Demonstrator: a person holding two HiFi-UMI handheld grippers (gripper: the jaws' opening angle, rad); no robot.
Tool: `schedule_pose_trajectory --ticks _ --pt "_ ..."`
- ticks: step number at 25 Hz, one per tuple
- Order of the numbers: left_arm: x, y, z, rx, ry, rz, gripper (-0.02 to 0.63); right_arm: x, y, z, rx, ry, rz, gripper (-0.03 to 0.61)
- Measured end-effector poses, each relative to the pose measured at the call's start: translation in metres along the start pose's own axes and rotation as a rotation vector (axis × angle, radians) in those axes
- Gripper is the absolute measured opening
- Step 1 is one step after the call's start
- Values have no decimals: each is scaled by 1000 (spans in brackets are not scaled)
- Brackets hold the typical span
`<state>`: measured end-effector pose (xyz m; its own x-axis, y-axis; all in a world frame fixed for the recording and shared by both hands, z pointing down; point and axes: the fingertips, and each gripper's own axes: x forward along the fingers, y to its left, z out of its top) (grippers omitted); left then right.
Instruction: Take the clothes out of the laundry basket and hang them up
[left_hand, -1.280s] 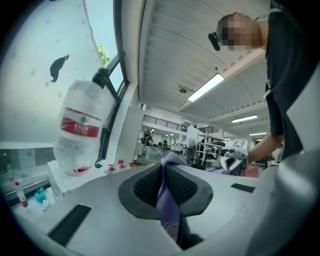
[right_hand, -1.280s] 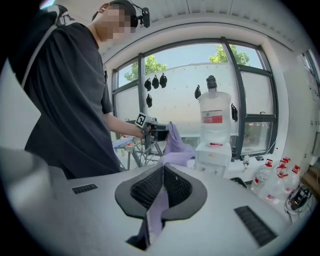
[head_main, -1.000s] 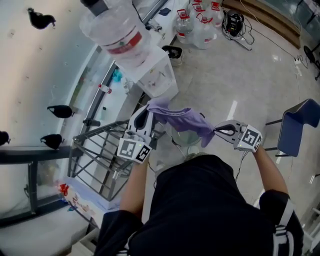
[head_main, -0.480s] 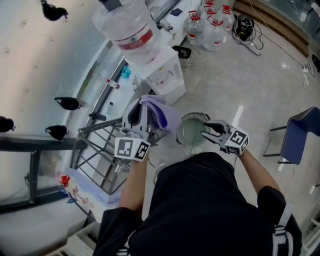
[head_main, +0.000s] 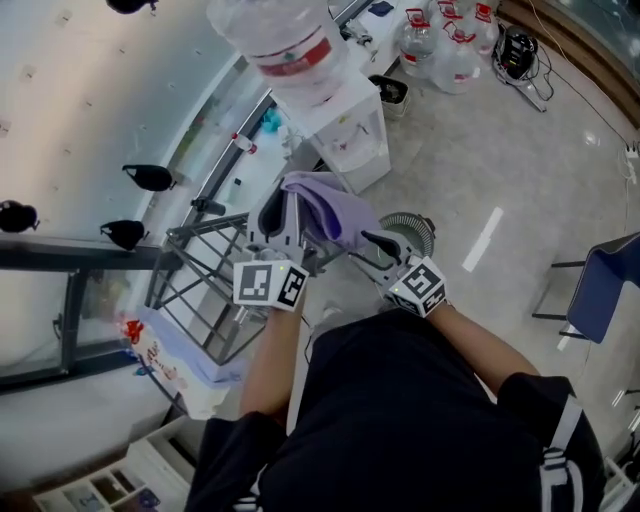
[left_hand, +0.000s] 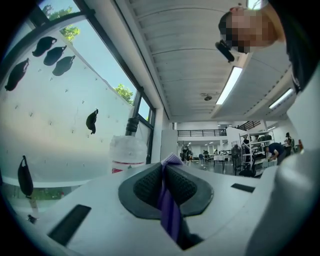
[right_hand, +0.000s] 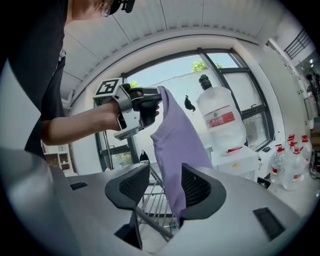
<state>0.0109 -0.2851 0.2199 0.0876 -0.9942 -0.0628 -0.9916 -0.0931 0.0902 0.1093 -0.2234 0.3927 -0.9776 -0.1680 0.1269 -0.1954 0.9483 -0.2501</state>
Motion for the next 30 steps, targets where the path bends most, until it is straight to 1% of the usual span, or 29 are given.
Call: schedule_pose_trajectory --ticks 3,5,8,11,12,13,14,18,20,22,26,30 --pt "-6 4 3 -7 -5 26 21 15 8 -2 -19 14 7 180" --pt "-11 6 4 -23 -12 41 21 24 11 -7 -44 32 -14 189" --pt "-24 2 7 -45 -16 29 21 30 8 -9 -75 16 -100 188" --pt "-42 -1 12 -42 -24 14 21 30 8 -4 -97 -9 -174 182" --pt "-49 1 14 -39 -29 17 21 28 10 -2 -99 -17 -183 134" --pt "-56 4 16 -36 -32 23 21 25 13 0 -102 -22 -187 48" --pt "-65 8 18 -35 -34 33 21 21 16 2 -106 -24 -191 17" --pt "-110 33 29 -32 -44 89 21 3 28 21 -116 -41 -213 14" --pt "-138 46 37 -23 -52 119 21 -2 39 40 -128 -57 -199 12" --pt "-167 56 44 -5 -46 142 21 -1 51 58 -129 -48 -174 11" --pt "-224 66 56 56 -10 167 21 14 72 87 -50 -4 -119 11" --pt "-286 83 77 94 -31 227 21 34 116 129 -48 -36 -46 11"
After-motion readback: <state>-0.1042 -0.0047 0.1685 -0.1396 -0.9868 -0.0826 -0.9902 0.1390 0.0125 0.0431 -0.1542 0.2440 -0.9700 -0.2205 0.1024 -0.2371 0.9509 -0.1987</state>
